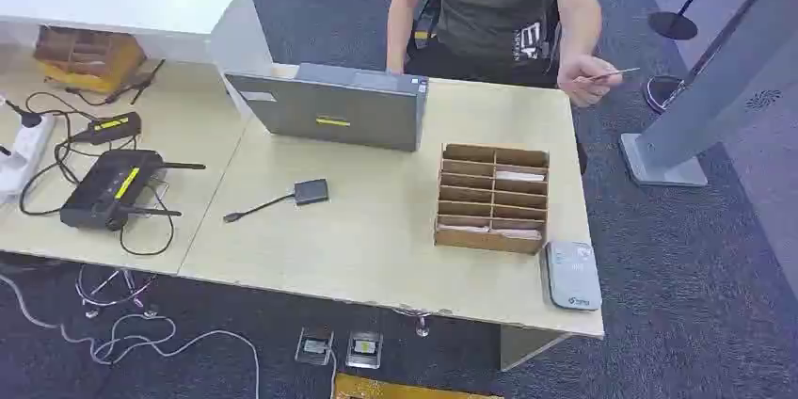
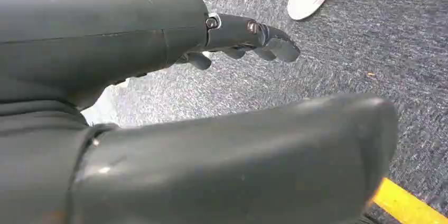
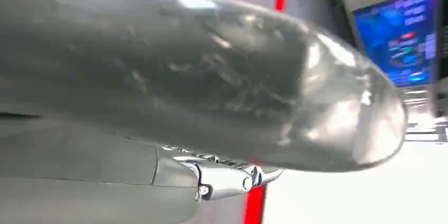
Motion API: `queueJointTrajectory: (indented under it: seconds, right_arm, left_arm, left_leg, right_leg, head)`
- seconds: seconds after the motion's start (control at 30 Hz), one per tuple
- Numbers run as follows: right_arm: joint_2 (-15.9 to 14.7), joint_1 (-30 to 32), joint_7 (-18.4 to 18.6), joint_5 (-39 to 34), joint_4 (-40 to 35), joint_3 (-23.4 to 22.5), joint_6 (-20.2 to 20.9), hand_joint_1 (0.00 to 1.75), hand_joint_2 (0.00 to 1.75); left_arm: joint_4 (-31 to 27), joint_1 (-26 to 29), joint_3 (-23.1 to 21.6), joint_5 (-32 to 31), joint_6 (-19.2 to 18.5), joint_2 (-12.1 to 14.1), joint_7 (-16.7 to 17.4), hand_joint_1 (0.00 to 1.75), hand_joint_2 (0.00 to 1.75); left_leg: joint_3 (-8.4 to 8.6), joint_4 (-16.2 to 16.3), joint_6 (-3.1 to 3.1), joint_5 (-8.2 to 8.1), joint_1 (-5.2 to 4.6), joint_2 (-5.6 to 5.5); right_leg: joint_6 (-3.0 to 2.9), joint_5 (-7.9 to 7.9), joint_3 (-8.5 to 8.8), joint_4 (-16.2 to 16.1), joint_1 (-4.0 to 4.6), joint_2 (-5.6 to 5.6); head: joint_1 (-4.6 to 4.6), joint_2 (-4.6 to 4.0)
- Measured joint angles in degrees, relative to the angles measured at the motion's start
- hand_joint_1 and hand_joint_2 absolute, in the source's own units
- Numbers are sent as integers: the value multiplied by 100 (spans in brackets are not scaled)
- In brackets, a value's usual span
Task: Pass the card to the sensor for recognition and then transmit it.
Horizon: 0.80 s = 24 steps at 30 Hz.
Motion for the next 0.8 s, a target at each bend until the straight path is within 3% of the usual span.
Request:
queueJointTrajectory:
  seconds: [0.03,0.07,0.2,0.3,0.4,0.5,0.6,0.7,0.8]
  right_arm:
    - [-15,-11,126,202,-156,9,2,0,0]
    - [-35,-12,229,397,-271,22,2,0,175]
    - [-287,-54,623,929,-669,234,9,0,175]
    - [-569,-65,688,972,-859,549,13,0,175]
    - [-947,-62,754,963,-968,932,33,0,175]
    - [-1537,-186,756,1220,-1272,1715,405,0,175]
    - [-1970,-639,841,1915,-1615,2589,1173,0,175]
    - [-2295,-1293,1126,2722,-1812,3408,2361,0,175]
    - [-2540,-2005,1160,2728,-1958,4302,3275,0,175]
  left_arm:
    - [0,-3,0,0,9,0,9,0,0]
    - [0,-7,0,0,9,0,20,0,0]
    - [0,-18,0,-15,9,-2,57,0,0]
    - [0,-40,0,-70,-15,-2,59,0,0]
    - [0,-44,0,-87,-28,-2,59,0,0]
    - [0,-49,-4,-138,-74,9,59,0,0]
    - [0,-80,-64,-201,-151,15,48,0,0]
    - [0,-81,-107,-282,-184,15,-4,0,0]
    - [0,-83,-136,-295,-199,22,-35,0,0]
  left_leg:
    - [-1,0,0,0,0,-1]
    - [-2,0,0,0,0,-1]
    - [-5,-1,0,0,1,-2]
    - [-8,-1,1,0,0,-2]
    - [-21,-1,1,0,0,-5]
    - [-24,-2,1,0,-3,-12]
    - [-13,-1,4,4,0,-17]
    - [-21,-2,1,9,0,-35]
    - [-24,-2,1,10,3,-35]
  right_leg:
    - [0,0,0,0,0,-1]
    - [0,0,1,0,0,-3]
    - [0,0,2,2,1,-3]
    - [0,0,3,2,0,-4]
    - [0,0,6,2,-1,-11]
    - [0,0,3,4,-5,-21]
    - [0,0,1,5,-1,-27]
    - [0,0,0,9,0,-38]
    - [0,0,-1,9,2,-39]
  head:
    - [0,0]
    - [0,0]
    - [0,0]
    - [2,0]
    - [2,0]
    - [-11,0]
    - [-9,0]
    - [-11,0]
    - [-13,0]
